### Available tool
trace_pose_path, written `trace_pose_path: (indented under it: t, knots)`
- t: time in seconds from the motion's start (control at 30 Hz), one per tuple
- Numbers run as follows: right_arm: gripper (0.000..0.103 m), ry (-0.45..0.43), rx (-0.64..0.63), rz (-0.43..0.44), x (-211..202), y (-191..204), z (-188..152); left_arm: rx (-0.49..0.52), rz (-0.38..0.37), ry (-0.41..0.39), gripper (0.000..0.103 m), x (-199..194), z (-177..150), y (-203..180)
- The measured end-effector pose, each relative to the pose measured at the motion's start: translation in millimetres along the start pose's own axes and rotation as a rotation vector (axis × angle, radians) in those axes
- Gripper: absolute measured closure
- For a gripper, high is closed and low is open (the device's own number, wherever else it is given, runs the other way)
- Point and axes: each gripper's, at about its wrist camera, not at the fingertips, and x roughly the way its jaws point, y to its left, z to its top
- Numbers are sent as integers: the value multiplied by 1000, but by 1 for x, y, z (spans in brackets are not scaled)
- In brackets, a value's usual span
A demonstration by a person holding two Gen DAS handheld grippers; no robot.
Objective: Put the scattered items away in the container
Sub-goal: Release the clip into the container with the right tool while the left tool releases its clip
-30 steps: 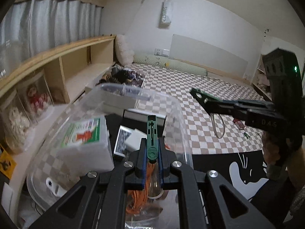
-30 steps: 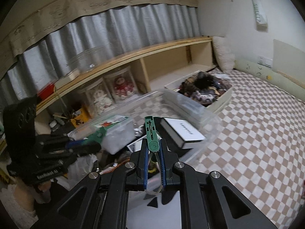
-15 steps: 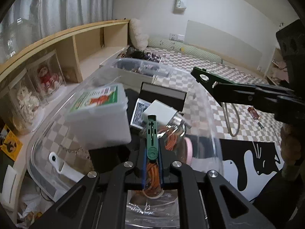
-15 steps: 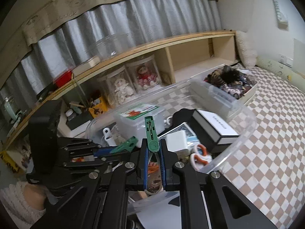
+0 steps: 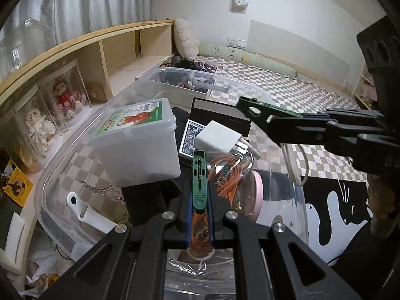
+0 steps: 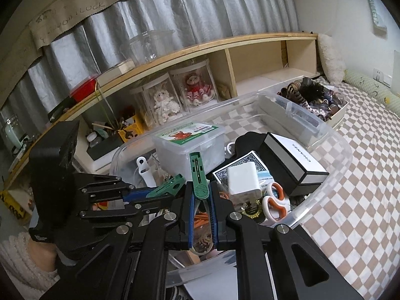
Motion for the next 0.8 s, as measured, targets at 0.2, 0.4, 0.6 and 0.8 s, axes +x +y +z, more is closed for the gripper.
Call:
trace_pose_path:
  t: [0.2, 0.4, 0.6, 0.8]
  knots:
    - [91, 8, -2, 3, 4, 1, 0, -41, 32, 12, 34, 3, 0, 8]
    - [91, 14, -1, 4, 8, 2, -1, -64, 35, -9, 33, -2, -1, 14]
    - [91, 35, 0, 21, 13, 4, -2, -73, 45, -22, 33, -6, 0, 16]
    - [91, 64, 3, 17, 18, 2, -5, -93, 59, -27, 32, -7, 0, 22]
